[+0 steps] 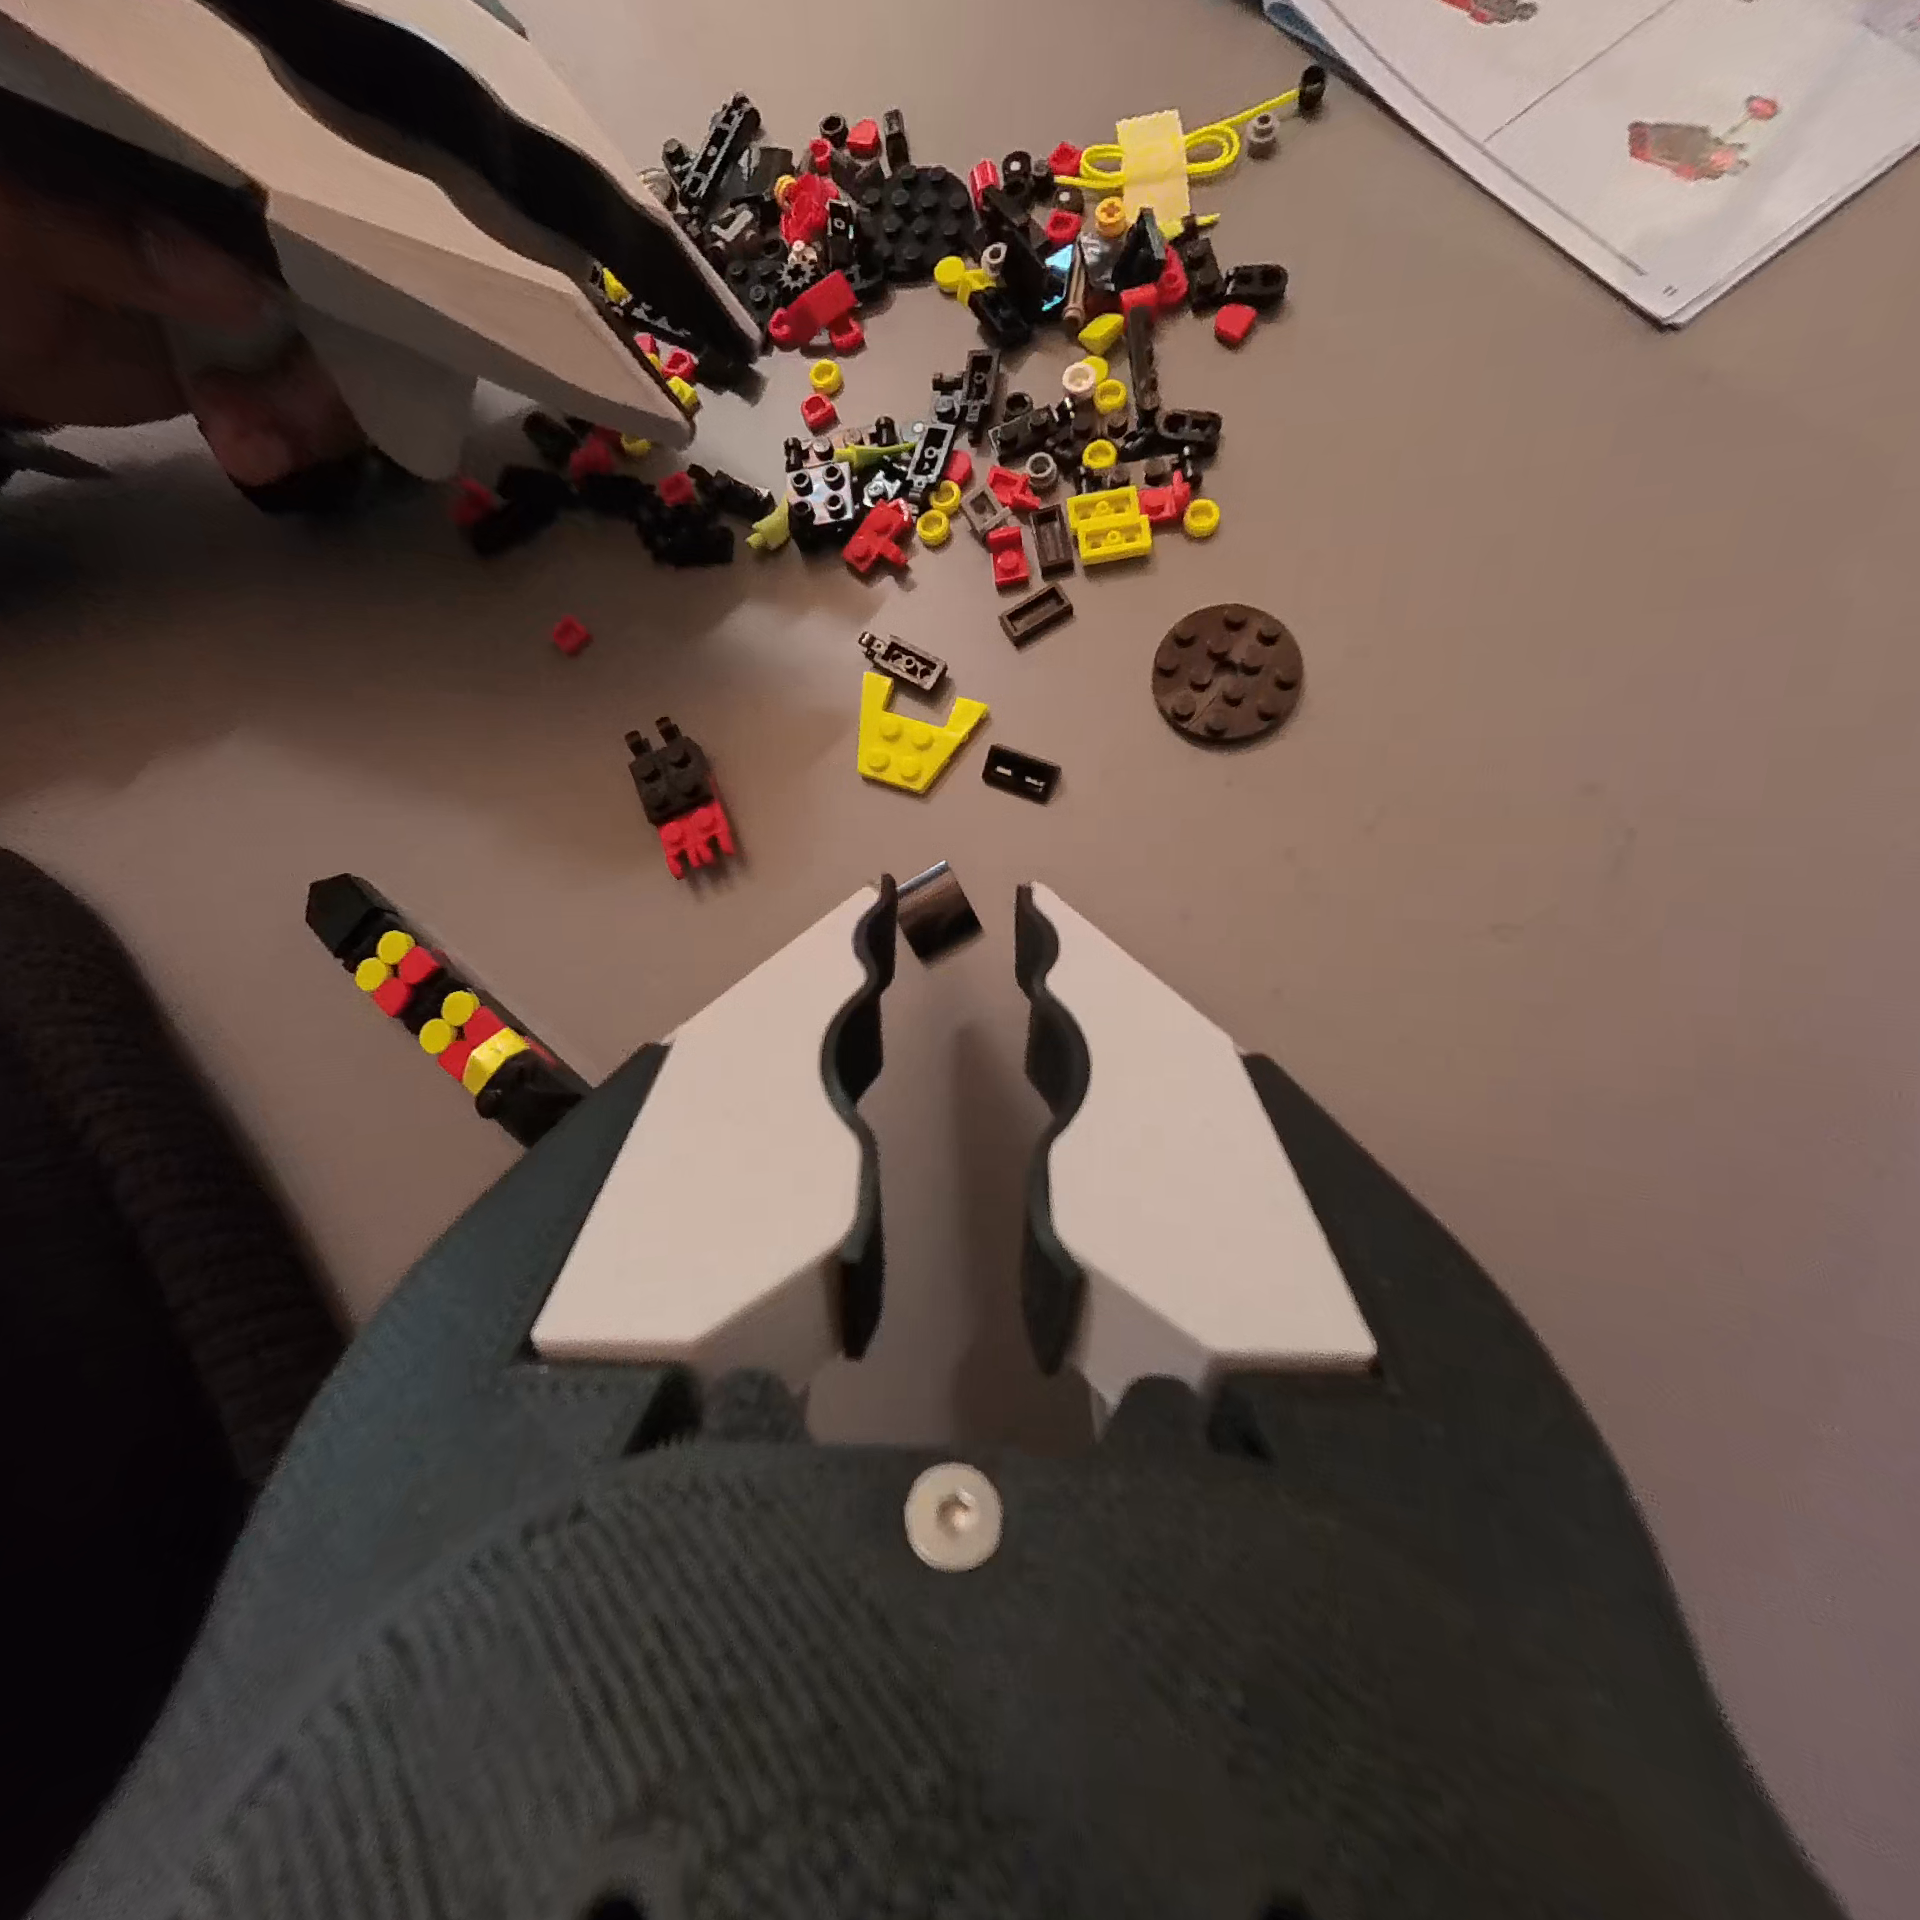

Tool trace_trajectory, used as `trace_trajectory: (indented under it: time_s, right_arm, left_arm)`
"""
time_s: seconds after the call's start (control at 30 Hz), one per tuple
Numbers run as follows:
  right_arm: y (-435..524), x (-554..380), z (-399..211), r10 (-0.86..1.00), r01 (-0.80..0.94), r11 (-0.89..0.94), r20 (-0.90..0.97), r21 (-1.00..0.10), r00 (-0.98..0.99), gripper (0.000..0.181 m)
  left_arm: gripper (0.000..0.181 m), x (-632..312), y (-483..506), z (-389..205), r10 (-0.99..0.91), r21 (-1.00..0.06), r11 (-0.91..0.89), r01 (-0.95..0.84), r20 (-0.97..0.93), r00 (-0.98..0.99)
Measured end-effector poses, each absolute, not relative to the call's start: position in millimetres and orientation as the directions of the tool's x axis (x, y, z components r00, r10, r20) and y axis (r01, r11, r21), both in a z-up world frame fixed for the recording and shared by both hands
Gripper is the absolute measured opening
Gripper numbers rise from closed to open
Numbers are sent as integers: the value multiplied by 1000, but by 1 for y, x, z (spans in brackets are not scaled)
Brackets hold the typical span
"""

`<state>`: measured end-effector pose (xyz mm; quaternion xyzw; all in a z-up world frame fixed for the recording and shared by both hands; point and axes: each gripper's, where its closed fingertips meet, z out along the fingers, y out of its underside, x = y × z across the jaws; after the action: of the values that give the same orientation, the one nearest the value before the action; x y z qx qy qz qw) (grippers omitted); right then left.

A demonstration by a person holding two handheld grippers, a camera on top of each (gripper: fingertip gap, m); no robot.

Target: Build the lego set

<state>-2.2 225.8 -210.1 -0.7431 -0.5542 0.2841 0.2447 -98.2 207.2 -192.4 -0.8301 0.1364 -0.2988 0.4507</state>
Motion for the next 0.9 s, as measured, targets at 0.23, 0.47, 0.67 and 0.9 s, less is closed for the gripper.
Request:
trace_trajectory:
  time_s: [0.23, 0.47, 0.67, 0.9]
  right_arm:
    - [222, -1, -218, 989, 738, -140, -55, -660, 139, 20]
    - [213, -4, -226, 994, 758, -109, -70, -644, 83, 27]
    - [210, -5, -234, 997, 776, -76, -68, -626, 42, 36]
    - [205, 0, -233, 995, 784, -84, -93, -615, 34, 31]
  left_arm:
    - [20, -98, 207, -193, -496, -830, -557, 43, 374, 784]
    - [21, -97, 207, -193, -498, -829, -558, 41, 374, 782]
    - [21, -97, 207, -193, -499, -829, -558, 38, 372, 783]
    - [21, -97, 207, -193, -499, -829, -558, 41, 374, 782]
